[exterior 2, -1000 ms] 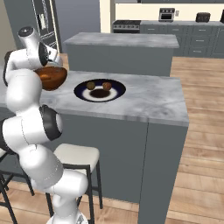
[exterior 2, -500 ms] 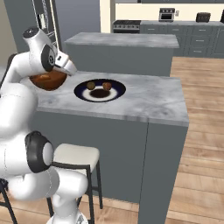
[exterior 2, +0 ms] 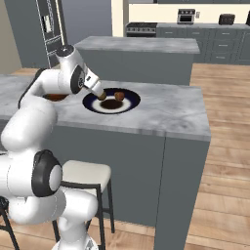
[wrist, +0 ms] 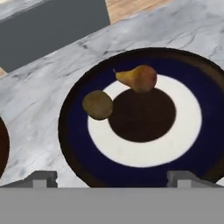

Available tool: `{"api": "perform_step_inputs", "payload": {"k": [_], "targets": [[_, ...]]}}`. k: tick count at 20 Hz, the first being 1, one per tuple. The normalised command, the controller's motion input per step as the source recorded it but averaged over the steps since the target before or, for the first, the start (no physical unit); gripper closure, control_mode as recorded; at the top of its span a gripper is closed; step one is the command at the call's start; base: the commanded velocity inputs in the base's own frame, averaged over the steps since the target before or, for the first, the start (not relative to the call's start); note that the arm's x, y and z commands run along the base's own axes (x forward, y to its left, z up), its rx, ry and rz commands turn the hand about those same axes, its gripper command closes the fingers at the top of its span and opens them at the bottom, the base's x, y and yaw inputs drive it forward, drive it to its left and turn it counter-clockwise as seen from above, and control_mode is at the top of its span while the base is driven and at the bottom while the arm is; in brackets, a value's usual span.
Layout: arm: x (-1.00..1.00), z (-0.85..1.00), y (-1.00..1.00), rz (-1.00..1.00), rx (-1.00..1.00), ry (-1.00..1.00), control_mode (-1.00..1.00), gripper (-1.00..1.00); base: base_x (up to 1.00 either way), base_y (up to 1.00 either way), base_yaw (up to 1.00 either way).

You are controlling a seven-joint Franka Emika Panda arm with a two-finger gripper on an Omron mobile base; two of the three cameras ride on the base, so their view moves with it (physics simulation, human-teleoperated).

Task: Take the fruits from the plate on the dining counter and place two fruits in each bowl.

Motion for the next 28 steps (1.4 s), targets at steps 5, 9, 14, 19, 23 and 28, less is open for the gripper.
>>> {"api": "perform_step_inputs", "payload": {"k": [5,9,14,19,23,28], "targets": [[0.70,-0.22,0.00,0.03,0.04,0.18,-1.00,-1.00,0.00,0.00,0.00],[0.25,0.00,0.00,0.02,-0.02,0.18,-1.00,-1.00,0.00,0.00,0.00],[0.18,-0.09,0.00,0.02,-0.08,0.10,-1.00,-1.00,0.00,0.00,0.00],[0.11,-0.39,0.00,0.15,-0.03,-0.01,-1.00,-1.00,0.00,0.00,0.00],[0.18,-0.44,0.00,0.17,0.00,-0.07,-1.00,-1.00,0.00,0.00,0.00],[0.16,-0.19,0.00,0.06,0.00,-0.14,-1.00,-1.00,0.00,0.00,0.00]]}}
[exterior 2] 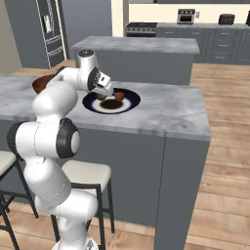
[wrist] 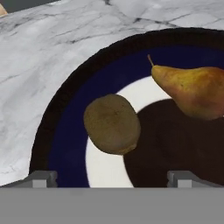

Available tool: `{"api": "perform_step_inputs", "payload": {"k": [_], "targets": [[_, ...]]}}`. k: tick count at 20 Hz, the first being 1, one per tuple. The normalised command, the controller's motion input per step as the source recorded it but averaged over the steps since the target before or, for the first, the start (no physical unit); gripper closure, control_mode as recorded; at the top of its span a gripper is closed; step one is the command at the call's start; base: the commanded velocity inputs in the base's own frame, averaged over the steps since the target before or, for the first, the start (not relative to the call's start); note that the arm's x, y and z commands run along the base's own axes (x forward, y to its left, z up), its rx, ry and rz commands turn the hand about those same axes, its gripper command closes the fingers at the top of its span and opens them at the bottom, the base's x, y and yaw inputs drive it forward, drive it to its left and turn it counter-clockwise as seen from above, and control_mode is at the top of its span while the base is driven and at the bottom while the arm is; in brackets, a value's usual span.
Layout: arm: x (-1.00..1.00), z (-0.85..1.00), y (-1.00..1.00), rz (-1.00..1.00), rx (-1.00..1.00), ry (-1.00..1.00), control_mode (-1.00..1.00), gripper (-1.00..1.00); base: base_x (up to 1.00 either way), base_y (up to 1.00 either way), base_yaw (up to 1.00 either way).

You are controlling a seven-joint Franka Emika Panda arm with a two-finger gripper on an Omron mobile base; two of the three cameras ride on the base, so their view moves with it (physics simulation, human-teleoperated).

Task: Take the fruits from the plate on the dining counter and place two fruits in each bowl.

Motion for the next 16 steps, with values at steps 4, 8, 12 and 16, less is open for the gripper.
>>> {"api": "perform_step_inputs", "payload": {"k": [4,8,12,16], "targets": [[0.21,-0.01,0.00,0.02,0.00,-0.14,-1.00,-1.00,0.00,0.00,0.00],[0.26,0.00,-0.02,0.00,0.00,-0.02,-1.00,-1.00,0.00,0.00,0.00],[0.22,0.00,0.00,0.00,0.00,0.00,-1.00,-1.00,0.00,0.00,0.00],[0.23,0.00,0.00,0.00,0.00,0.01,-1.00,-1.00,0.00,0.00,0.00]]}}
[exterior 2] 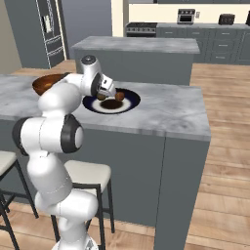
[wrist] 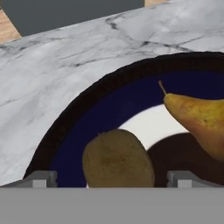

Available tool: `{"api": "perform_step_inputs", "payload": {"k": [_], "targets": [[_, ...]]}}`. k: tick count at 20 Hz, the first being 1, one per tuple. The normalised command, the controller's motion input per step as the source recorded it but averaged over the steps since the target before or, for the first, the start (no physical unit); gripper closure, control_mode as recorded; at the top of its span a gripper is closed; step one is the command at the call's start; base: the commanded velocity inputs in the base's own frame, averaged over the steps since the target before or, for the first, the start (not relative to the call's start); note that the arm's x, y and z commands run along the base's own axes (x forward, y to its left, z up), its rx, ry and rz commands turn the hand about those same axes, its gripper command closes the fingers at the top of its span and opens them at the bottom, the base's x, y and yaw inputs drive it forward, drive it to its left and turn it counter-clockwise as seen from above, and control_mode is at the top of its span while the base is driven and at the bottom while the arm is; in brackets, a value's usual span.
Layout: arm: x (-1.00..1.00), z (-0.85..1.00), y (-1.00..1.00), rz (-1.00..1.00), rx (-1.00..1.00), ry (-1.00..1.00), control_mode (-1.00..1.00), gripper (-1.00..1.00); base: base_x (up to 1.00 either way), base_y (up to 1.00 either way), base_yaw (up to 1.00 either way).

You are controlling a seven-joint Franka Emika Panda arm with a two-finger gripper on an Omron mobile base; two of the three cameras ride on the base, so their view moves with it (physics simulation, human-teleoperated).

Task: Take the fruits from the plate on the dining counter and place two fruits in each bowl.

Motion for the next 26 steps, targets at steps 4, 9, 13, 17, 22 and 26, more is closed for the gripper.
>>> {"api": "perform_step_inputs", "payload": {"k": [4,9,13,17,22,26], "targets": [[0.11,-0.14,0.00,0.00,0.00,0.02,-1.00,-1.00,0.00,0.00,0.00],[0.13,-0.18,0.00,0.00,0.00,0.00,-1.00,-1.00,0.00,0.00,0.00],[0.20,-0.08,0.00,0.00,0.00,0.00,-1.00,-1.00,0.00,0.00,0.00],[0.13,-0.04,0.00,0.00,0.00,0.03,-1.00,1.00,0.00,0.00,0.00],[0.00,0.00,-0.04,0.00,0.00,0.03,-1.00,1.00,0.00,0.00,0.00],[-0.01,0.08,-0.05,0.00,0.00,0.07,-1.00,1.00,0.00,0.00,0.00]]}}
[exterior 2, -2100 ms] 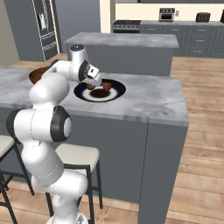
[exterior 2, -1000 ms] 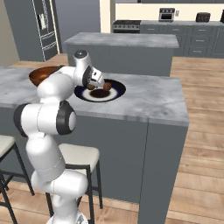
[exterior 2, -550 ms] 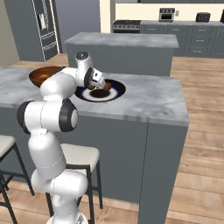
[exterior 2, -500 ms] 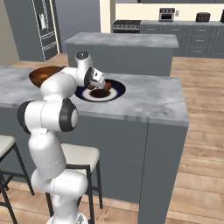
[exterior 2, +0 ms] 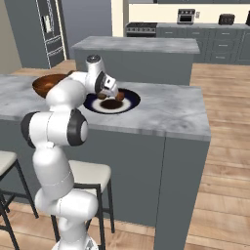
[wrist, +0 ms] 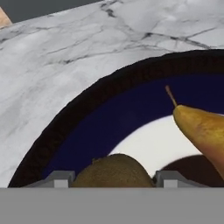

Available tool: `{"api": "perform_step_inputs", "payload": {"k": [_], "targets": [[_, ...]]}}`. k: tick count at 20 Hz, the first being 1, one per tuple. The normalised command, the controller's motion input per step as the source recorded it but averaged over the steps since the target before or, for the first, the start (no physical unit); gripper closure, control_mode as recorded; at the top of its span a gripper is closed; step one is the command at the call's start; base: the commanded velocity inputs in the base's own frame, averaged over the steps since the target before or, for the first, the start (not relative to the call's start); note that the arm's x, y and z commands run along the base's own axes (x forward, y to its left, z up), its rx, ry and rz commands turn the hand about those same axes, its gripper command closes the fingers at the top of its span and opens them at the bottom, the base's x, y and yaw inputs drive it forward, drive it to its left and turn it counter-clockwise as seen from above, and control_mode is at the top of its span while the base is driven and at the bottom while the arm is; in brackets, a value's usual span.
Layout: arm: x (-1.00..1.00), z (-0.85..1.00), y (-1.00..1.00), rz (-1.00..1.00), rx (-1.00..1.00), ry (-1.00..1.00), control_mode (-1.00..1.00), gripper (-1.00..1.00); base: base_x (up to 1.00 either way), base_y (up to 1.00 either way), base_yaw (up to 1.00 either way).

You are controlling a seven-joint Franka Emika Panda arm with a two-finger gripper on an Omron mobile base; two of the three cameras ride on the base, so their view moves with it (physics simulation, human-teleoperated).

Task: Take the fruits from the plate on the dining counter and place two fruits in each bowl.

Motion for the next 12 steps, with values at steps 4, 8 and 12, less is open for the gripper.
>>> {"api": "perform_step_inputs", "payload": {"k": [4,8,12], "targets": [[-0.67,0.42,-0.29,0.00,-0.01,0.08,-1.00,1.00,0.00,0.00,0.00],[-0.97,0.32,-0.10,0.00,-0.04,0.09,-1.00,1.00,0.00,0.00,0.00],[-0.99,0.66,0.00,0.00,-0.02,0.02,-1.00,1.00,0.00,0.00,0.00]]}}
